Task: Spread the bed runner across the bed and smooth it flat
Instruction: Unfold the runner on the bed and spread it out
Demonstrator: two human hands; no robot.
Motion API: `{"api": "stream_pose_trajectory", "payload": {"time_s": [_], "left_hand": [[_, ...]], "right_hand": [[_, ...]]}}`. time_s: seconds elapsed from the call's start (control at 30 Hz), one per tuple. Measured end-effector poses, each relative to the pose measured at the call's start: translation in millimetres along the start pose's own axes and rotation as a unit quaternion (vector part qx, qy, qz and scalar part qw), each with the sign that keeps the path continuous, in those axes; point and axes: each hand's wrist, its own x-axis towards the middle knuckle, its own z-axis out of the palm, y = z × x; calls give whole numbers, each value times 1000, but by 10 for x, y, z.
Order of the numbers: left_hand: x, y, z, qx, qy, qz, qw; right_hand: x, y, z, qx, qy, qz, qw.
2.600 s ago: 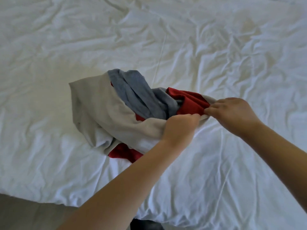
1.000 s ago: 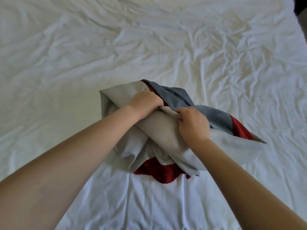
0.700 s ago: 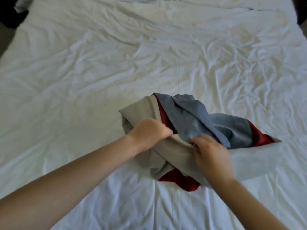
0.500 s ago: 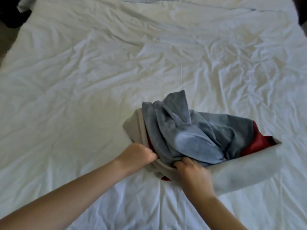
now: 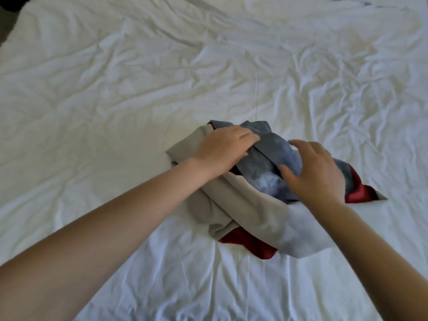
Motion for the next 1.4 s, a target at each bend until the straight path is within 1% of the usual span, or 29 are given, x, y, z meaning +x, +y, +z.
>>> {"api": "stream_pose_trajectory", "payload": {"time_s": [0.03,0.07,0.1,0.13,0.17,0.2,0.27,0.3,0.37,0.43,0.53,0.6,0.67,0.77,0.83,1.0,1.07,1.17,1.2,1.27,1.3,1.4], "left_hand": [[115,-6,55,5,-50,-3,999],[212,-18,113,18,-101,0,995],[291,-29,169,35,-150,3,988],[346,-25,228,52,-192,3,980],[372,-8,283,60,-219,1,974],[378,21,324,61,-229,-2,972],[333,52,383,48,-217,-3,975],[299,34,403,50,-202,-1,978],[215,-56,435,81,-168,5,982],[124,-139,436,87,-112,11,990],[-20,-225,414,78,-23,38,996],[-113,-294,337,93,7,32,995],[-205,-382,197,110,17,20,994],[-379,-566,-103,123,41,-9,992],[-525,-695,-356,131,67,-12,989],[-987,-1105,-1009,167,132,-38,976],[-1177,-1301,-1264,201,155,-49,966],[-1449,-1639,-1602,249,191,-82,946],[-1529,-1750,-1674,254,192,-100,943],[-1670,-1959,-1721,265,168,-130,941],[-1735,-2056,-1686,267,137,-152,942],[-1920,-2301,-1429,246,-17,-259,934]], "right_hand": [[120,58,51,-13,-69,19,997],[202,105,129,-2,-137,23,990],[252,144,221,36,-185,16,982],[268,179,321,83,-214,8,973],[268,204,414,109,-225,6,968],[272,233,496,109,-219,10,970],[299,270,610,63,-187,13,980],[316,282,633,42,-170,-1,985],[349,284,640,39,-144,-52,987],[361,253,623,41,-133,-94,986],[362,157,589,30,-111,-128,985],[407,48,547,17,-113,-144,983],[478,-120,492,8,-107,-163,981],[606,-500,404,-3,-105,-197,975],[672,-804,349,-7,-110,-225,968],[781,-1707,251,7,-94,-289,953],[818,-2090,237,16,-75,-314,946],[877,-2620,314,62,-20,-346,936],[898,-2781,381,80,-11,-346,935],[940,-3065,610,78,-26,-340,937],[951,-3172,760,59,-46,-337,939],[895,-3346,1204,-8,-127,-325,937]]}}
